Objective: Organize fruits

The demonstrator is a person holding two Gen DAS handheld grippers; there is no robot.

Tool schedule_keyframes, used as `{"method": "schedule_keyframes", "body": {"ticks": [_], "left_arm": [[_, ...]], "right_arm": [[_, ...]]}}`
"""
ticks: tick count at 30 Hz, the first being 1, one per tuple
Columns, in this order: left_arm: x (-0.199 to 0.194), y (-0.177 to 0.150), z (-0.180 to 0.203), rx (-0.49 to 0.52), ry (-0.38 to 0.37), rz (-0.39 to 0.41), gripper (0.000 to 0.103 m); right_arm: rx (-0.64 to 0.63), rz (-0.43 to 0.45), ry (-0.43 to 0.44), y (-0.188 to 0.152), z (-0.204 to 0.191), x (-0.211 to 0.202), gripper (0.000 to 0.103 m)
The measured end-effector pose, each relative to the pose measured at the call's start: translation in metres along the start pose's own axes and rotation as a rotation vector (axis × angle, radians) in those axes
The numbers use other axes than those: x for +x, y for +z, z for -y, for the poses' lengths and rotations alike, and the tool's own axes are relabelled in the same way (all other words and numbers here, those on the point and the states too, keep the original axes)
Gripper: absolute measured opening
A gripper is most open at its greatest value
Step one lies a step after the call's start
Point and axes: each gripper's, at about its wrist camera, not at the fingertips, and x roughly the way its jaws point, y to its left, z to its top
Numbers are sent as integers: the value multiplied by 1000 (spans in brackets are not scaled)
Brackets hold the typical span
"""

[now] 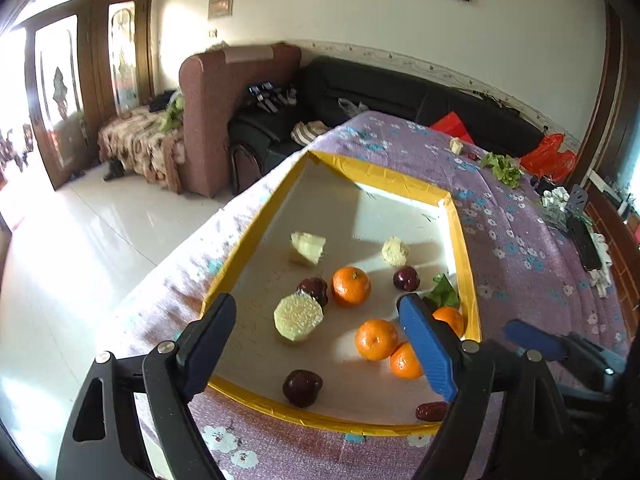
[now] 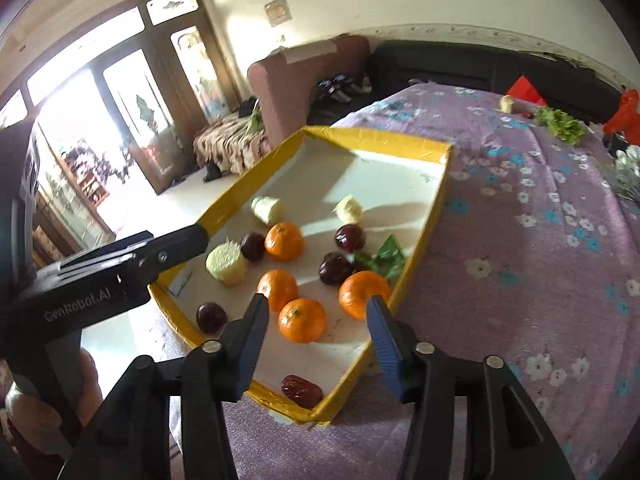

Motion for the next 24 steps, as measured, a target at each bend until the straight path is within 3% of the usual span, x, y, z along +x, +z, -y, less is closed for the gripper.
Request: {"method": "schedule_keyframes", "body": {"ticks": [5,9,14,20,24], "left_arm": [[-18,2,13,31,43,87,97],[-27,1,19,43,51,116,99],[-36,0,24,64,114,149,100],[-37,-3,24,68,137,137,100],[-33,-4,22,70,150,121,100]], "right_arm": [[48,42,-59,-7,21,-21,60],[88,48,-98,-16,32,-30,63],[75,47,-148,-22,24,-37,69],[7,97,-198,-21,2,-50,83],[-46,104,-237,-20,-12,-50,84]]}}
